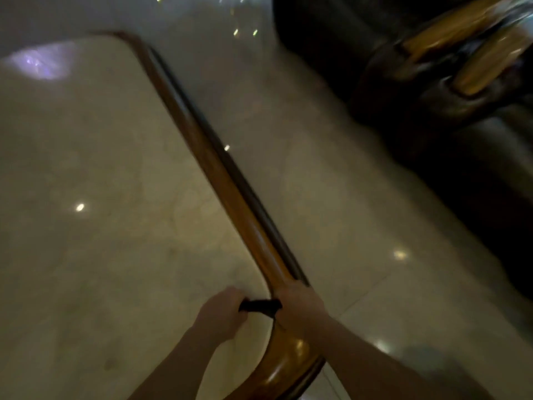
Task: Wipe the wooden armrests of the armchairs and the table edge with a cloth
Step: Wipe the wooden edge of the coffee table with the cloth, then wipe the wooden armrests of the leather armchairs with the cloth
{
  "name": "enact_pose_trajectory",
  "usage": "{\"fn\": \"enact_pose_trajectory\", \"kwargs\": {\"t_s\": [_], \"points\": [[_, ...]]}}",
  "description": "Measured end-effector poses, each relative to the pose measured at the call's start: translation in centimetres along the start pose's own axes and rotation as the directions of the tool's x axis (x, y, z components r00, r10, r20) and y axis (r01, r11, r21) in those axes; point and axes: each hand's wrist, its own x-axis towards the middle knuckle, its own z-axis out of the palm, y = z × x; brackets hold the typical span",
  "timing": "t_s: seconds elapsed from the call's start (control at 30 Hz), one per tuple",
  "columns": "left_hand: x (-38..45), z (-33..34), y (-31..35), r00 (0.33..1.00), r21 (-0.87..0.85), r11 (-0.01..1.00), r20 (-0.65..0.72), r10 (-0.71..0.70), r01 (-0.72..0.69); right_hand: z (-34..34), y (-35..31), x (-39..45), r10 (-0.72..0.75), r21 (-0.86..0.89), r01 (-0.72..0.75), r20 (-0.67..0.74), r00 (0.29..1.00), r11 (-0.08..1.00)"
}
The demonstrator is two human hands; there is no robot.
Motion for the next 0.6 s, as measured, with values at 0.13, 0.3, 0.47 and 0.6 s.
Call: {"fn": "enact_pose_trajectory", "kwargs": {"t_s": [0.13, 0.3, 0.47, 0.6], "points": [[-0.4, -4.0, 10.6, 0.979, 0.056, 0.981, 0.091, 0.180, -0.185, -4.7, 4.7, -8.9, 0.168, 0.102, -0.161, -0.064, 0.984, 0.982], [-1.6, -7.5, 26.7, 0.908, 0.191, 0.890, 0.162, 0.387, -0.413, -10.5, 12.3, -21.5, 0.408, 0.271, -0.341, -0.253, 0.877, 0.900], [-5.7, -7.4, 42.5, 0.825, 0.248, 0.787, 0.206, 0.526, -0.564, -13.6, 19.4, -35.1, 0.566, 0.400, -0.422, -0.377, 0.733, 0.814], [-10.3, -4.8, 55.3, 0.695, 0.332, 0.616, 0.236, 0.679, -0.714, -13.3, 24.9, -46.4, 0.669, 0.481, -0.466, -0.491, 0.559, 0.743]]}}
